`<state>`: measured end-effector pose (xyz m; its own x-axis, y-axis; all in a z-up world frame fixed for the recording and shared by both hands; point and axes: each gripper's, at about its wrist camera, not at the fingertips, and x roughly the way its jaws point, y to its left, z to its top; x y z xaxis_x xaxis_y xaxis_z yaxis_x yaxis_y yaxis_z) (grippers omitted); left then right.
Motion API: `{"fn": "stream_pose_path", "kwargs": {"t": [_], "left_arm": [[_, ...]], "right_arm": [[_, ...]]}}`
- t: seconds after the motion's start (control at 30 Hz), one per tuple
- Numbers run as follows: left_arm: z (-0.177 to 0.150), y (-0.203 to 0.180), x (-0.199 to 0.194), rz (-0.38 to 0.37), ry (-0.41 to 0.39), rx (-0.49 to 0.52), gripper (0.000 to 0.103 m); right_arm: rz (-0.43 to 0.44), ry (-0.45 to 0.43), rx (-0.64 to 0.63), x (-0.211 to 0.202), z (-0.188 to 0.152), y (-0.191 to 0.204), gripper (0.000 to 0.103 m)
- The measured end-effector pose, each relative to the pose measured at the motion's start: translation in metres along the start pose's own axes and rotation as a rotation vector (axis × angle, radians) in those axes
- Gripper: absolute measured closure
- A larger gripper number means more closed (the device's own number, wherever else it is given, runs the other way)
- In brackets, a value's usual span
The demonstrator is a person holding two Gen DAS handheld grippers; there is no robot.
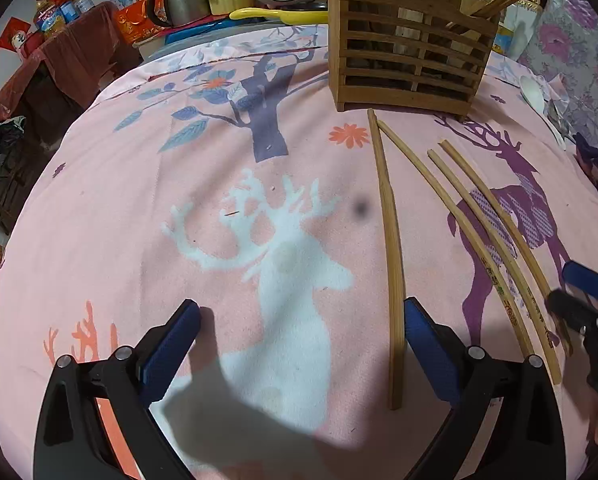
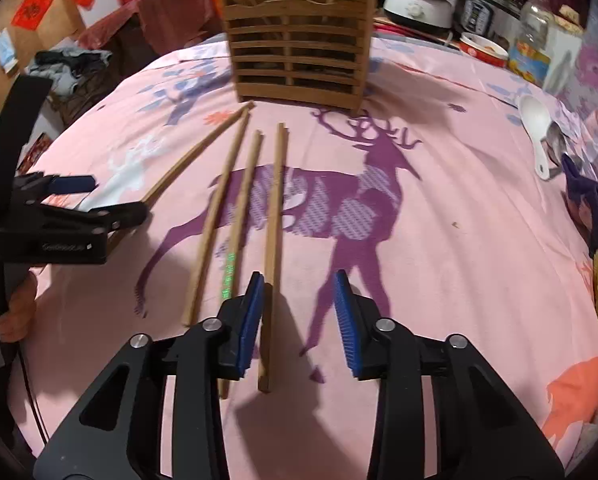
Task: Organize utensils
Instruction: 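Close the left gripper on a chopstick while the right gripper grasps another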
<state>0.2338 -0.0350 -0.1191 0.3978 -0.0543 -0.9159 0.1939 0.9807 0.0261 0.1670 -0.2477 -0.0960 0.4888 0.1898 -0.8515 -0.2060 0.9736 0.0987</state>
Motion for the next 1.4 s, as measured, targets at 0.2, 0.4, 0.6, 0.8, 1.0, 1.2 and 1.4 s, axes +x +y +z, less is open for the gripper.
{"fn": "stream_pose_path", "kwargs": {"t": [0.2,0.4,0.6,0.8,1.0,1.2,1.4], "left_arm": [[0.0,0.0,0.0,0.001,-0.001,0.001,0.004],[0.0,-0.001,0.0,0.001,-0.001,0.0,0.004],[0.0,0.0,0.0,0.0,0.0,0.0,0.004],[-0.001,0.0,-0.001,0.004,-0.001,0.001,0.004],[-0.031,-0.01,-0.02,0.038,-0.05,0.047,0.004],[-0.044,-0.028,-0.034,0.036,-0.105,0.135,0.039],[-0.049,-0.048,-0.038,-0.036,-0.115,0.227,0.092]], "right_arm": [[-0.001,0.005,-0.089,-0.001,-0.013,0.021,0.069],[0.008,-0.022,-0.106,-0.009,-0.013,0.024,0.072],[0.032,-0.007,-0.103,-0.008,-0.014,0.021,0.071],[0.026,-0.001,-0.111,-0.007,-0.022,0.021,0.069],[0.045,-0.031,-0.062,-0.015,-0.037,0.008,0.069],[0.026,-0.053,-0.089,-0.015,-0.037,0.018,0.089],[0.027,-0.055,-0.092,-0.016,-0.037,0.02,0.094]]}}
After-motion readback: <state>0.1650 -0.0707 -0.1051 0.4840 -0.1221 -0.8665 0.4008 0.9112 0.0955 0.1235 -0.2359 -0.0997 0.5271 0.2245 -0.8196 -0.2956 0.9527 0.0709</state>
